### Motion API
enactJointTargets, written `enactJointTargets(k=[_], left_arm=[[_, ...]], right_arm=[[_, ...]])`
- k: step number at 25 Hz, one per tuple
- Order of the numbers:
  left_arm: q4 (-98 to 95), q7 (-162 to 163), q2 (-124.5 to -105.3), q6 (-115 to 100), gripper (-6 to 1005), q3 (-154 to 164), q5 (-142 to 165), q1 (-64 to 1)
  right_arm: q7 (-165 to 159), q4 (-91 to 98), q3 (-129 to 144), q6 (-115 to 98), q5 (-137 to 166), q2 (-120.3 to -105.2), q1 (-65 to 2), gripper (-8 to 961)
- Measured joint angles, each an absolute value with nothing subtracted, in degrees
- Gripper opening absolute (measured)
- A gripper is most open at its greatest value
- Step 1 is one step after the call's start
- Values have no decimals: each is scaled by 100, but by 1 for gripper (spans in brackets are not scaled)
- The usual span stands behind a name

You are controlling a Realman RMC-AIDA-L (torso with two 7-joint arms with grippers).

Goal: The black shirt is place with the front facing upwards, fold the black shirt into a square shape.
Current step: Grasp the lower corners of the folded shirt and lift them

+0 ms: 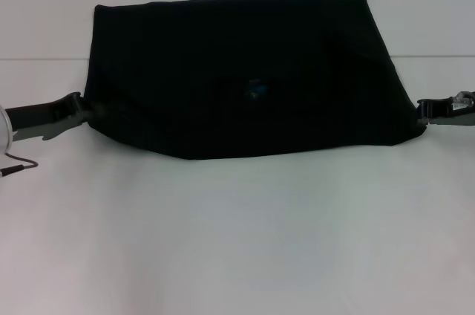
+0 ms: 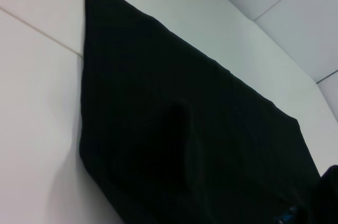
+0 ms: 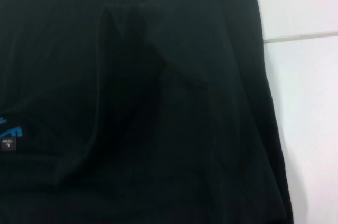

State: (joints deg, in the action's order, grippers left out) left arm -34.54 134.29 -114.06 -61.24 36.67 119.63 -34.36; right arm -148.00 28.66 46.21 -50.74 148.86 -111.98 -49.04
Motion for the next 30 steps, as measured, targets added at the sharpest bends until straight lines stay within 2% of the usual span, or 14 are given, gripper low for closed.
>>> enactJointTargets(k=[2,4,13,17,21,27,30], left_arm=[[-3454,13428,-11406,-6155,31,3699,11980,-3436],[-3456,13416,-11386,-6239,31,3736,12004,-3426],[-3665,13258,-11072,-7838,31,3761,12130,-3299],[-3858,13321,-11029,-8210,31,3698,12422,-3228],[-3917,13153,-11115,-7707,32,3664,12457,-3183],[-4046,12693,-11416,-6840,121,3714,12478,-3193],[-3981,12899,-11451,-6475,165,3731,12478,-3190]], right_arm=[[-14800,2921,4616,-5150,14879,-11192,-4878,156],[-14793,3045,4610,-5297,14863,-11192,-4823,-1],[-14576,4534,4590,-7036,14449,-11271,-4041,2],[-14478,4827,4538,-7483,14310,-11215,-3739,4],[-14380,4704,4340,-7417,14300,-11168,-3685,5],[-14282,4618,4343,-7335,14321,-11247,-3744,7],[-14282,4645,4312,-7361,14308,-11253,-3754,8]])
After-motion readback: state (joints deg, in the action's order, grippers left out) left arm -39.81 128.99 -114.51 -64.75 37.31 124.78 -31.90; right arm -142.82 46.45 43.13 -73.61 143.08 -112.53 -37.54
